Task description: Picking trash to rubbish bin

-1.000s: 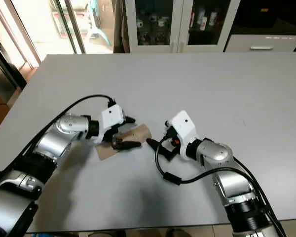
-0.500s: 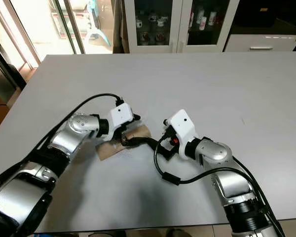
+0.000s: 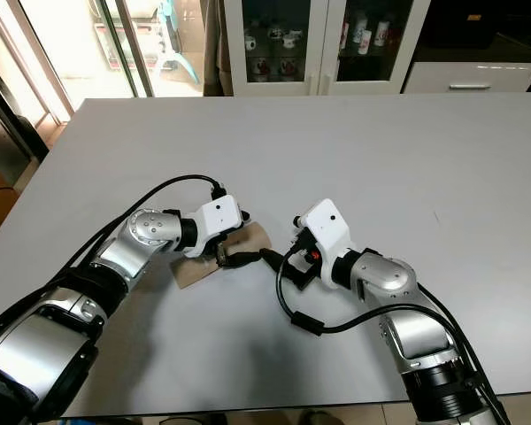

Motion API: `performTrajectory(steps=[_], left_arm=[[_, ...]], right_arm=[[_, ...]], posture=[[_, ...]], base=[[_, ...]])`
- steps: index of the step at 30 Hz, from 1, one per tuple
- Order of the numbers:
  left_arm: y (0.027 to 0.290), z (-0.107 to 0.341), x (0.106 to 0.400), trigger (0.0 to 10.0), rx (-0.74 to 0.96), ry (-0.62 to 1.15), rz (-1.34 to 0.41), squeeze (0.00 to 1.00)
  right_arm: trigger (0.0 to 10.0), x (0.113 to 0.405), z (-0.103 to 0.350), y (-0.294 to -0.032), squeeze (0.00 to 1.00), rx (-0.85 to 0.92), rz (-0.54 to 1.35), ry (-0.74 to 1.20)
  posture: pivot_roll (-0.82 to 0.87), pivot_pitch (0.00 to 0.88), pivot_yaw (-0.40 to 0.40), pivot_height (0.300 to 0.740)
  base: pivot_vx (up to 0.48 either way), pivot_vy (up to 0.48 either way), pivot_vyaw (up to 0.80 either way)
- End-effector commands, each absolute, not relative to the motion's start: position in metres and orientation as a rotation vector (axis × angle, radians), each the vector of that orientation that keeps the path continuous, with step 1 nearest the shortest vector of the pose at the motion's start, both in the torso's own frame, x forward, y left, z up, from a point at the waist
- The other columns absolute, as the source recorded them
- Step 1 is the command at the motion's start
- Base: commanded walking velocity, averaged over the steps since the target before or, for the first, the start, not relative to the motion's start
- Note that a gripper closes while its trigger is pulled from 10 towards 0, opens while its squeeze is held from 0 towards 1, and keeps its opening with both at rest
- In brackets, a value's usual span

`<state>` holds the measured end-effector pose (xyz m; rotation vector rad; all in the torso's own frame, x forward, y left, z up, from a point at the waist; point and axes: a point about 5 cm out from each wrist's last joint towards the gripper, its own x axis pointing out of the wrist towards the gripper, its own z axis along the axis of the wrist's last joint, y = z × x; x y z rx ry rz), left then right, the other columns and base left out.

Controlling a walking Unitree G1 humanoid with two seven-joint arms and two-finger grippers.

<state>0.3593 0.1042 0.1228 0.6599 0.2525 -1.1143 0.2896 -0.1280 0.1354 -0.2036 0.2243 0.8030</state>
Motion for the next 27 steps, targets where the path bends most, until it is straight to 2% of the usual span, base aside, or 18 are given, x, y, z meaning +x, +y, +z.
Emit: performTrajectory(steps=[1,9,10,11,12,13,14,15,23,25,26,27], left_arm=[[0.104,0.119,0.358,10.0,0.689,0.289,-1.140,0.00],[0.104,0.109,0.353,10.0,0.685,0.324,-1.184,0.00],[0.104,0.109,0.352,8.0,0.683,0.326,-1.189,0.00],[0.103,0.108,0.351,4.5,0.679,0.328,-1.195,0.00],[0.103,0.107,0.351,3.6,0.675,0.330,-1.202,0.00],[0.103,0.107,0.351,3.6,0.675,0.330,-1.202,0.00],[0.102,0.107,0.351,0.2,0.672,0.331,-1.206,0.00],[0.102,0.107,0.350,0.0,0.667,0.333,-1.210,0.00],[0.102,0.105,0.347,0.0,0.643,0.344,-1.238,0.00],[0.102,0.105,0.347,0.3,0.625,0.344,-1.234,0.00],[0.102,0.105,0.348,6.4,0.620,0.341,-1.221,0.00],[0.102,0.105,0.349,10.0,0.614,0.342,-1.204,0.00]], right_arm=[[10.0,0.287,0.137,-0.125,0.00,-0.210,0.809,0.219],[10.0,0.286,0.135,-0.124,0.00,-0.207,0.810,0.221],[10.0,0.286,0.135,-0.124,0.00,-0.208,0.808,0.221],[10.0,0.286,0.135,-0.124,0.00,-0.208,0.808,0.221],[10.0,0.286,0.135,-0.124,0.00,-0.209,0.808,0.220],[10.0,0.286,0.135,-0.124,0.00,-0.209,0.808,0.220],[10.0,0.286,0.135,-0.124,0.00,-0.209,0.808,0.220],[10.0,0.286,0.135,-0.124,0.00,-0.210,0.808,0.219],[10.0,0.286,0.136,-0.123,0.00,-0.211,0.812,0.217],[10.0,0.286,0.136,-0.123,0.00,-0.209,0.815,0.218],[10.0,0.286,0.136,-0.123,0.00,-0.209,0.816,0.218],[10.0,0.286,0.136,-0.123,0.00,-0.209,0.815,0.218]], posture=[[-0.05,0.067,0.066,0.740],[-0.06,0.070,0.070,0.740],[-0.06,0.070,0.070,0.740],[-0.06,0.070,0.071,0.740],[-0.06,0.069,0.070,0.740],[-0.06,0.069,0.070,0.740],[-0.06,0.069,0.070,0.740],[-0.06,0.069,0.069,0.740],[-0.06,0.070,0.069,0.740],[-0.06,0.071,0.069,0.740],[-0.06,0.071,0.069,0.740],[-0.06,0.071,0.068,0.740]], base=[[0.000,0.000,0.00],[0.000,0.000,0.00],[0.000,0.000,0.00],[0.000,0.000,0.00],[0.000,0.000,0.00],[0.000,0.000,0.00],[0.000,0.000,0.00],[0.000,0.000,0.00],[0.000,0.000,0.00],[0.000,0.000,0.00],[0.000,0.000,0.00],[0.000,0.000,0.00]])
